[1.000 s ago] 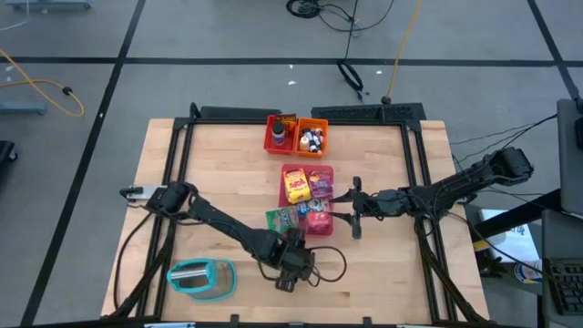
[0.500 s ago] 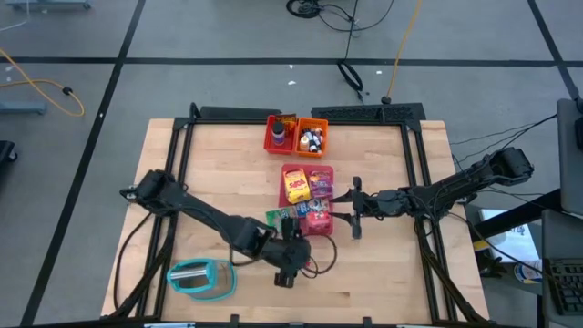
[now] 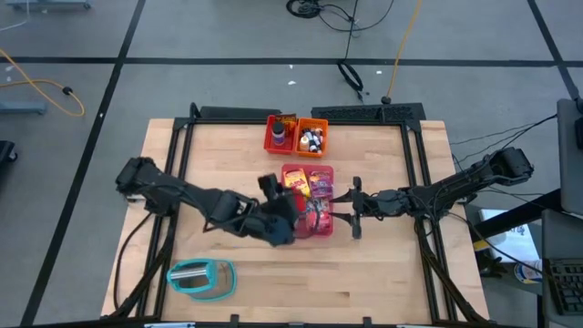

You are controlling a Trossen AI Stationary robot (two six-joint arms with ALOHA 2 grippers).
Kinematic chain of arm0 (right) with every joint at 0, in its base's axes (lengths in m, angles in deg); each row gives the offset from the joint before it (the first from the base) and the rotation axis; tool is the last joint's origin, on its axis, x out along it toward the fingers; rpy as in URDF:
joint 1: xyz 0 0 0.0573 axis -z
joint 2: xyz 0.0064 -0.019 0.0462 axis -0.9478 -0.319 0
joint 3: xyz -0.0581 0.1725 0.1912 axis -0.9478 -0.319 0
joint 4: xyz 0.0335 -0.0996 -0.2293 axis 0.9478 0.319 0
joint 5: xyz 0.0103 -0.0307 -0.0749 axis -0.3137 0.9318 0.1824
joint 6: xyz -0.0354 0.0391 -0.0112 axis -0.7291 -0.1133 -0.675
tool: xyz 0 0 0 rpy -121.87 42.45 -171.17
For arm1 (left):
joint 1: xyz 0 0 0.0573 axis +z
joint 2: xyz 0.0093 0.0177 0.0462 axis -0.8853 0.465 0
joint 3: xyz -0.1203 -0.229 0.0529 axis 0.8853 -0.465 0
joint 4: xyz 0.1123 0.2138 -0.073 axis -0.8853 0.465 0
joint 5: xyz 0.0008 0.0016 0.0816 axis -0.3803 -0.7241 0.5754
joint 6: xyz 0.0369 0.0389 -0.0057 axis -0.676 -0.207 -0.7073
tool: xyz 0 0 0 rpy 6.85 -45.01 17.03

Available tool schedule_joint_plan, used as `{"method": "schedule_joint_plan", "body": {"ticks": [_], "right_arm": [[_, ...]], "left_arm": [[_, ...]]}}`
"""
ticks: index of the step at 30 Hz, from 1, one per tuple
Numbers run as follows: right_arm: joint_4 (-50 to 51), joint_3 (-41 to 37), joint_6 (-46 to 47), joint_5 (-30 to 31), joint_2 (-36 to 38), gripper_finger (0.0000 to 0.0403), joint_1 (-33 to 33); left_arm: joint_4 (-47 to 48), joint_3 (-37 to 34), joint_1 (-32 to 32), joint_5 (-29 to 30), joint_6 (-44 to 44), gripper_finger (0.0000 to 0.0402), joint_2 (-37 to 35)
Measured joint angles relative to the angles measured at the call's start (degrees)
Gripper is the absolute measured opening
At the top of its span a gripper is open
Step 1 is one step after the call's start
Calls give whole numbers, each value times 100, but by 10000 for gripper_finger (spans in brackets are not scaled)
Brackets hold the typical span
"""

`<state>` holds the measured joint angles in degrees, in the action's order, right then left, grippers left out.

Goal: Pick & Place Kitchen Items
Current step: Put the red seasoning can into the red basket

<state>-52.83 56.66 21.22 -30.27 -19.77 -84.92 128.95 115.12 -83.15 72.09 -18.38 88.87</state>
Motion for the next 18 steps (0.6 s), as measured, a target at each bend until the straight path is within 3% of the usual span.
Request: {"method": "schedule_joint_plan", "body": {"ticks": [18], "right_arm": [[-1,0,13,-1,0,171,0]], "left_arm": [[1000,-69,1419,1168,1152,282,-12]]}}
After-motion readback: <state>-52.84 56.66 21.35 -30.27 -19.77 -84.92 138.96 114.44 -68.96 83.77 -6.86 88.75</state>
